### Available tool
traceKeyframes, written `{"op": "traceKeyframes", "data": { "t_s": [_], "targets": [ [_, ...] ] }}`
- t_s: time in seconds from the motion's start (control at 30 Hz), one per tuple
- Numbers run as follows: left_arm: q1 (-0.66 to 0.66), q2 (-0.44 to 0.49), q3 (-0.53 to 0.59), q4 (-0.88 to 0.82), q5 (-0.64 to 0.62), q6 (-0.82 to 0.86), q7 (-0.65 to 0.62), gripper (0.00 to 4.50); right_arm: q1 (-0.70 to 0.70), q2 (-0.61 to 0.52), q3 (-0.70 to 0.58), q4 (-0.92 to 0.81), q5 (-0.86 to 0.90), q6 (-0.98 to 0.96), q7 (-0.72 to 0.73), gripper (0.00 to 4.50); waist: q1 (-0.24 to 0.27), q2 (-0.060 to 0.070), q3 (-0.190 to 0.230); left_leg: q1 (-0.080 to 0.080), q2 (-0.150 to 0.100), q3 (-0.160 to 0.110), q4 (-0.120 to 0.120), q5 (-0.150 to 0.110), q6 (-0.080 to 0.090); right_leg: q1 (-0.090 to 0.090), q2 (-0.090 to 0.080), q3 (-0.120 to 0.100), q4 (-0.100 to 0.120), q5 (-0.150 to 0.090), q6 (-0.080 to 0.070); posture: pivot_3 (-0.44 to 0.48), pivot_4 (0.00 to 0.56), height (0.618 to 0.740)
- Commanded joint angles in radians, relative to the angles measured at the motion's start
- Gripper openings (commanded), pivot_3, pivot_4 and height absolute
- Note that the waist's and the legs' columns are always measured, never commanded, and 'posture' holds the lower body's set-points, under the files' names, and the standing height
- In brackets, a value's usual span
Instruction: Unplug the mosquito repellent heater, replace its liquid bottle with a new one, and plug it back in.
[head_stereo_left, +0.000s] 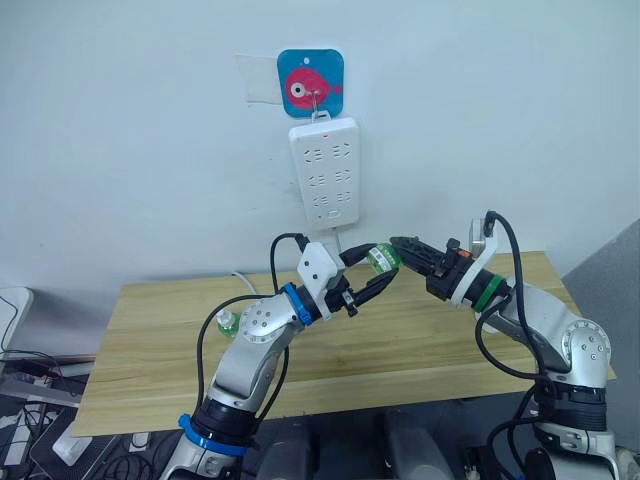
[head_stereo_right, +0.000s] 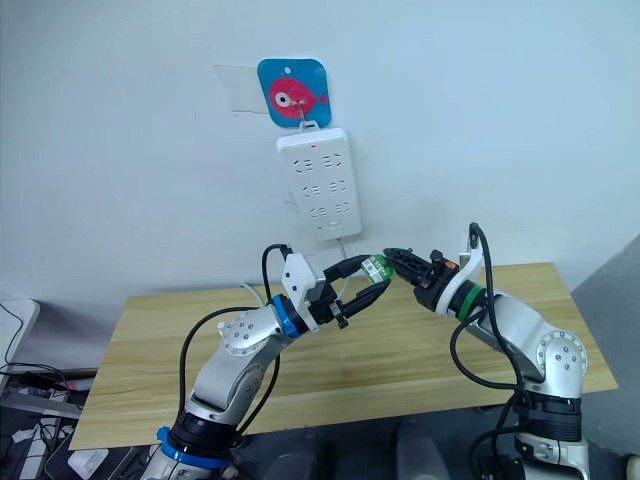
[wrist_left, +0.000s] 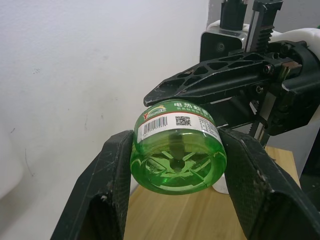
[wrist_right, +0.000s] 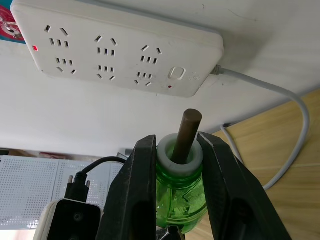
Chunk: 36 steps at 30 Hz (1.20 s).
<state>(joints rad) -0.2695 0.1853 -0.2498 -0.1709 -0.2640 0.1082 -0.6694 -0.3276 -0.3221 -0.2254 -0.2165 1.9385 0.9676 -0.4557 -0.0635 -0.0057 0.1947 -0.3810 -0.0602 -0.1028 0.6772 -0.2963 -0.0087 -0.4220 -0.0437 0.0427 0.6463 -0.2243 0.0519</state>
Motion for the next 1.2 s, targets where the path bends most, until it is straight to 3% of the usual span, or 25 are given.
{"op": "traceKeyframes", "data": {
  "t_s": [0.03, 0.13, 0.23, 0.3, 0.4, 0.47, 0.53, 0.8, 1.2],
  "targets": [
    [-0.013, 0.015, -0.003, -0.047, -0.015, 0.03, -0.019, 3.58, 0.005, -0.046, 0.026, -0.047, 0.01, -0.022, 0.04, 0.83, 0.0, 0.0, 0.0, 0.0, 0.0, 0.0, 0.0, 0.0, 0.0, 0.0, 0.0, 0.0, 0.0, 0.0, 0.0, -0.095, 0.176, 0.74],
    [-0.011, 0.053, 0.008, -0.071, -0.027, 0.066, -0.045, 4.47, 0.011, -0.12, 0.043, -0.045, -0.126, -0.008, 0.13, 0.83, 0.003, 0.0, 0.0, 0.0, 0.0, 0.0, 0.0, 0.0, 0.0, 0.0, 0.0, 0.0, 0.0, 0.0, 0.0, -0.088, 0.178, 0.74],
    [-0.002, 0.148, 0.015, -0.112, -0.053, 0.152, -0.113, 4.5, 0.048, -0.306, 0.227, -0.08, -0.643, -0.102, 0.409, 0.83, 0.004, 0.0, 0.0, 0.0, 0.0, 0.0, 0.0, 0.0, 0.0, 0.0, 0.001, 0.0, -0.001, 0.0, 0.0, -0.082, 0.178, 0.74],
    [0.003, 0.204, -0.002, -0.119, -0.05, 0.184, -0.151, 4.5, 0.07, -0.356, 0.341, -0.049, -0.926, -0.257, 0.52, 0.83, 0.004, 0.0, 0.0, 0.0, 0.001, -0.001, 0.0, 0.0, 0.0, 0.0, 0.004, 0.0, -0.001, -0.001, 0.001, -0.08, 0.178, 0.74],
    [0.005, 0.248, -0.016, -0.112, -0.056, 0.228, -0.186, 4.5, 0.088, -0.335, 0.428, 0.069, -1.217, -0.443, 0.58, 0.83, 0.004, 0.0, 0.0, 0.001, 0.003, 0.0, 0.0, 0.0, 0.0, 0.0, 0.005, 0.0, 0.0, -0.001, 0.002, -0.076, 0.175, 0.74],
    [0.005, 0.26, -0.031, -0.103, -0.057, 0.254, -0.208, 4.5, 0.079, -0.317, 0.515, 0.239, -1.469, -0.653, 0.608, 0.83, 0.005, 0.0, 0.0, 0.001, 0.003, 0.0, 0.0, 0.0, 0.0, 0.0, 0.004, 0.001, 0.0, -0.001, 0.001, -0.073, 0.171, 0.74],
    [-0.005, 0.25, -0.036, -0.093, -0.047, 0.26, -0.201, 4.5, 0.061, -0.272, 0.531, 0.398, -1.611, -0.831, 0.621, 0.83, 0.006, 0.0, 0.0, 0.001, 0.002, 0.001, 0.0, 0.0, -0.001, 0.0, 0.004, 0.001, -0.001, 0.0, 0.001, -0.073, 0.171, 0.74],
    [-0.028, 0.238, -0.031, -0.068, -0.028, 0.247, -0.199, 4.5, 0.005, -0.114, 0.435, 0.719, -1.769, -1.148, 0.685, 0.83, 0.006, 0.0, 0.0, 0.002, 0.002, 0.001, 0.0, 0.001, -0.001, 0.0, 0.003, 0.003, 0.0, 0.0, 0.0, -0.069, 0.164, 0.74],
    [-0.023, 0.227, -0.033, -0.065, -0.008, 0.222, -0.189, 4.5, -0.013, -0.03, 0.365, 0.866, -1.858, -1.226, 0.766, 0.83, 0.007, 0.0, 0.0, 0.003, 0.001, 0.001, 0.0, 0.001, -0.002, 0.0, 0.003, 0.003, 0.001, 0.001, -0.001, -0.058, 0.166, 0.74]
  ]
}}
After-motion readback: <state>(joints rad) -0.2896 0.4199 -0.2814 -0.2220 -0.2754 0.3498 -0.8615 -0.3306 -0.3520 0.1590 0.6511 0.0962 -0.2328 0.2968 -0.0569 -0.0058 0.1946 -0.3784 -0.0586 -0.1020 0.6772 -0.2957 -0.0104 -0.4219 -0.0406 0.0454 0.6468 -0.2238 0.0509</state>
